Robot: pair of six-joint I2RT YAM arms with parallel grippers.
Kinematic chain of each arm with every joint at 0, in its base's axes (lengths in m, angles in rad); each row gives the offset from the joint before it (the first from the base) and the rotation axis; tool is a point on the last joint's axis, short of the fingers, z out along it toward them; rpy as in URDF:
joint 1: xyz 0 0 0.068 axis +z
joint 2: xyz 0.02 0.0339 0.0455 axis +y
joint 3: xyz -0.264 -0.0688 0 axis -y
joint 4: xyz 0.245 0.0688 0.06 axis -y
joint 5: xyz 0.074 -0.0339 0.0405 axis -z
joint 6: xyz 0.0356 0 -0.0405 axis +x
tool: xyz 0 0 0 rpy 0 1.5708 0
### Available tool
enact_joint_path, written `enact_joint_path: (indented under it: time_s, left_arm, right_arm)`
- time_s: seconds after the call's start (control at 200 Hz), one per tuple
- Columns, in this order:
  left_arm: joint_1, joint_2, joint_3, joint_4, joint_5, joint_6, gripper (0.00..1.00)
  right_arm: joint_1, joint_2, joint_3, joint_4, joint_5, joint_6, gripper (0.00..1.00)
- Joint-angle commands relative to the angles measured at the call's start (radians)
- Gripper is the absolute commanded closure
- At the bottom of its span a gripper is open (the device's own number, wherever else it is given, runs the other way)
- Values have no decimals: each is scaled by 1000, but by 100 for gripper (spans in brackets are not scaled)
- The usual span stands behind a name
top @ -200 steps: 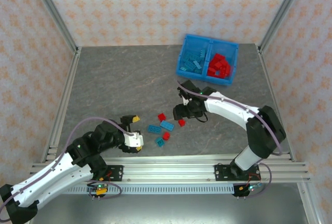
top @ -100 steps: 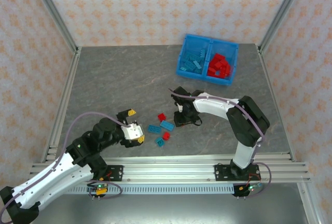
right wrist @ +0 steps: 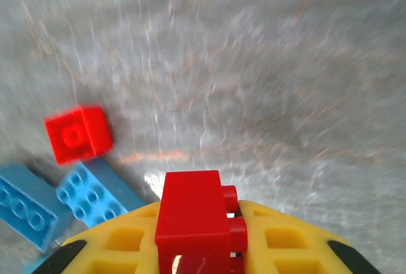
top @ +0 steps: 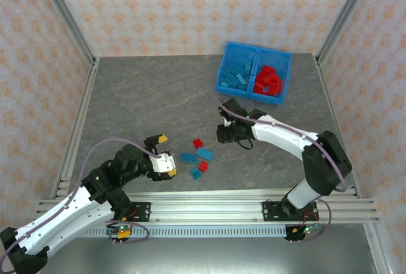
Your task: Sort the legos into containers by color
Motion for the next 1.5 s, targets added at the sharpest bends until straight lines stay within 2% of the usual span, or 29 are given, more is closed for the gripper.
enact_joint_path:
  time_s: [0.0,0.12,0.25,0.465,0.581,0.891,1.056,1.291,1.497]
  left_arm:
    - [10,-3,-12,-25,21,44,0]
    - [9,-3,-12,-34,23,61,0]
    - [10,-6,-12,-39,26,66,0]
    - [10,-18,-7,-52,22,81,0]
    - [10,-40,-12,-52,20,85,0]
    - [10,-59,-10,-56,23,93,0]
    - [10,-61,-14,-55,23,96,0]
    - [10,-57,-19,-52,20,100,0]
    - [10,-54,-25,-46,10,87,0]
  right_arm:
    - [-70,-78,-16,87,93,65,77]
    - [-178,-134,-12,157,194,96,77]
    - [-286,-112,43,198,285,89,78]
    - [-397,84,247,175,454,57,79]
    - [-445,207,359,162,493,56,79]
    - [-530,513,630,64,458,55,78]
    - [-545,597,718,6,413,46,71]
    - [-545,548,706,-11,385,68,64]
    - [-545,419,590,16,350,97,63]
